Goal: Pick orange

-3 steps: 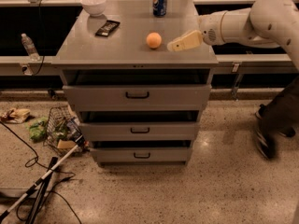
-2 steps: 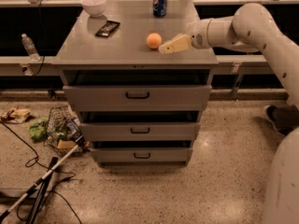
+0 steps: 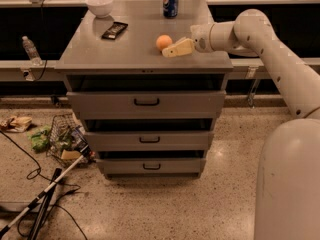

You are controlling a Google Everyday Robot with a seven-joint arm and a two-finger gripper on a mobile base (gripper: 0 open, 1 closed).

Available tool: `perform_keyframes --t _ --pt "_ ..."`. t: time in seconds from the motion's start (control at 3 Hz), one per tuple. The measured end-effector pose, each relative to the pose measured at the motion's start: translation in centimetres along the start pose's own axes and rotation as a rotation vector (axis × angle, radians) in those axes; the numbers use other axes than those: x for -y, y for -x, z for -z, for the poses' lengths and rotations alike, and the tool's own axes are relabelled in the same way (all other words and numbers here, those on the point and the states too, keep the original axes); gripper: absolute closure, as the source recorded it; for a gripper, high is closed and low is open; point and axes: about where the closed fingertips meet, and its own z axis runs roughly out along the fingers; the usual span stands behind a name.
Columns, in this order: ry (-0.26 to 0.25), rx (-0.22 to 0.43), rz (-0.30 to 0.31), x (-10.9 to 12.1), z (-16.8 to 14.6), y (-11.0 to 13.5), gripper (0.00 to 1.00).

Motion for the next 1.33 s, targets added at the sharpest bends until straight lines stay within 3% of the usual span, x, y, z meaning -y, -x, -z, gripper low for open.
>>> perform_keyframes --t 0.67,1.0,1.33 --pt "0.053 0.031 0.033 0.0 -4.0 0.6 0.05" --pt "0.079 0.032 0.041 -0.6 -5.2 0.5 0.20" --pt "0.098 0.030 0.050 -1.1 -5.8 0.3 0.43"
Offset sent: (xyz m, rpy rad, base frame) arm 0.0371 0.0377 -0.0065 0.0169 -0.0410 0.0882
